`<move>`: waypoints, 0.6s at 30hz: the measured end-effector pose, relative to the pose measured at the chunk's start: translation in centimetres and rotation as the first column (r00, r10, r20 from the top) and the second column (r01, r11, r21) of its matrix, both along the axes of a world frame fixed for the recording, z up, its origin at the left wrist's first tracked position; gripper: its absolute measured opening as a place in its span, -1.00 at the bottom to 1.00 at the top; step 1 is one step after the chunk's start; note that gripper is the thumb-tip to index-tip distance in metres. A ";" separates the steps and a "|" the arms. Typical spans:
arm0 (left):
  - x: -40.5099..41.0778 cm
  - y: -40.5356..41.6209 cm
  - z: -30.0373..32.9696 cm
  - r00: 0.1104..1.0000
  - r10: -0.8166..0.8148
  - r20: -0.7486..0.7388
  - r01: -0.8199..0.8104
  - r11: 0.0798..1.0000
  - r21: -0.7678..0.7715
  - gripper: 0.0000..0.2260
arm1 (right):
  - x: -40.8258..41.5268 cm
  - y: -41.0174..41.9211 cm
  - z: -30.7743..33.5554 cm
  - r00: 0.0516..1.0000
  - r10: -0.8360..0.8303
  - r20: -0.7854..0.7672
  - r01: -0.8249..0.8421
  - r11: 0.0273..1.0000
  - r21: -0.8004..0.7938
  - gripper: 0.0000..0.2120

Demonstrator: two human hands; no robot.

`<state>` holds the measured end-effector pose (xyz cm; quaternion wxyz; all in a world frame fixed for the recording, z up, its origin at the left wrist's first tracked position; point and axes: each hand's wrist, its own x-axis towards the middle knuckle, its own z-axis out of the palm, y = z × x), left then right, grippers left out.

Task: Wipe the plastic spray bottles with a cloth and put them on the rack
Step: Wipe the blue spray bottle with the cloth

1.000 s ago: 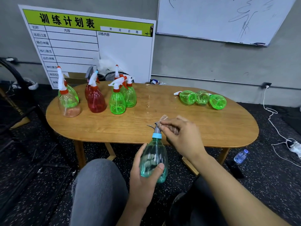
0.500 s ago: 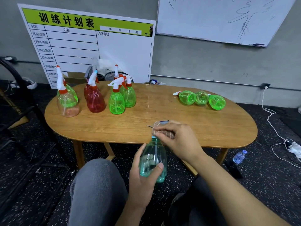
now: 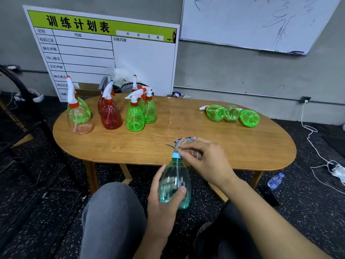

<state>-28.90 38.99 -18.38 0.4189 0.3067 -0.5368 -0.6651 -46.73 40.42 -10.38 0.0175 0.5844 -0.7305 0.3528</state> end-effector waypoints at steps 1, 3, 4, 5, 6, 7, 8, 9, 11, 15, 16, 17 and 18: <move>0.0 -0.1 0.0 1.000 0.005 -0.009 -0.005 1.000 0.012 -0.37 | 0.4 0.1 0.0 0.997 0.074 0.026 -0.074 0.997 0.033 -0.70; -0.1 0.0 0.1 1.000 -0.006 -0.013 0.007 1.000 0.013 -0.35 | 0.4 0.0 0.2 0.999 0.031 0.009 -0.031 0.999 0.018 -0.70; -0.1 0.1 0.2 1.000 -0.015 -0.011 0.015 1.000 0.011 -0.33 | -0.1 -0.1 0.3 0.998 -0.061 -0.012 0.060 0.998 -0.029 -0.72; -0.1 0.1 0.3 1.000 -0.018 -0.010 0.018 1.000 0.009 -0.31 | -0.5 -0.2 0.4 0.988 -0.154 -0.031 0.151 0.985 -0.080 -0.74; 0.0 0.2 0.3 1.000 -0.019 -0.009 0.019 1.000 0.007 -0.31 | -0.8 -0.2 0.4 0.978 -0.208 -0.037 0.202 0.973 -0.114 -0.75; 0.0 0.2 0.2 1.000 -0.017 -0.010 0.017 1.000 0.007 -0.31 | -0.9 -0.3 0.3 0.979 -0.200 -0.037 0.194 0.974 -0.118 -0.75; 0.0 0.1 0.1 1.000 -0.014 -0.012 0.014 1.000 0.007 -0.33 | -0.6 -0.3 0.2 0.991 -0.129 -0.031 0.126 0.988 -0.091 -0.75; 0.0 0.0 0.0 1.000 -0.004 -0.014 0.004 1.000 0.008 -0.36 | -0.2 -0.3 0.1 1.000 -0.027 -0.011 0.027 0.999 -0.041 -0.73; 0.0 -0.1 -0.1 1.000 0.007 -0.018 -0.007 1.000 0.015 -0.39 | 0.1 -0.1 0.0 0.995 0.102 0.009 -0.103 0.994 0.030 -0.70; -0.1 0.0 0.0 0.999 0.002 -0.041 -0.001 1.000 0.030 -0.38 | -1.0 0.0 0.7 0.985 -0.113 -0.128 0.106 0.993 -0.059 -0.70; -0.1 0.0 0.1 0.999 0.007 -0.048 -0.006 0.999 0.032 -0.37 | -1.1 0.1 0.8 0.977 -0.150 -0.155 0.139 0.987 -0.079 -0.71; 0.0 -0.1 0.0 0.998 0.017 -0.054 -0.015 0.999 0.038 -0.38 | -1.2 0.2 0.7 0.973 -0.147 -0.177 0.134 0.987 -0.083 -0.72; 0.0 -0.1 0.0 0.998 0.023 -0.059 -0.020 0.999 0.042 -0.39 | -1.1 0.4 0.4 0.972 -0.123 -0.200 0.111 0.991 -0.069 -0.74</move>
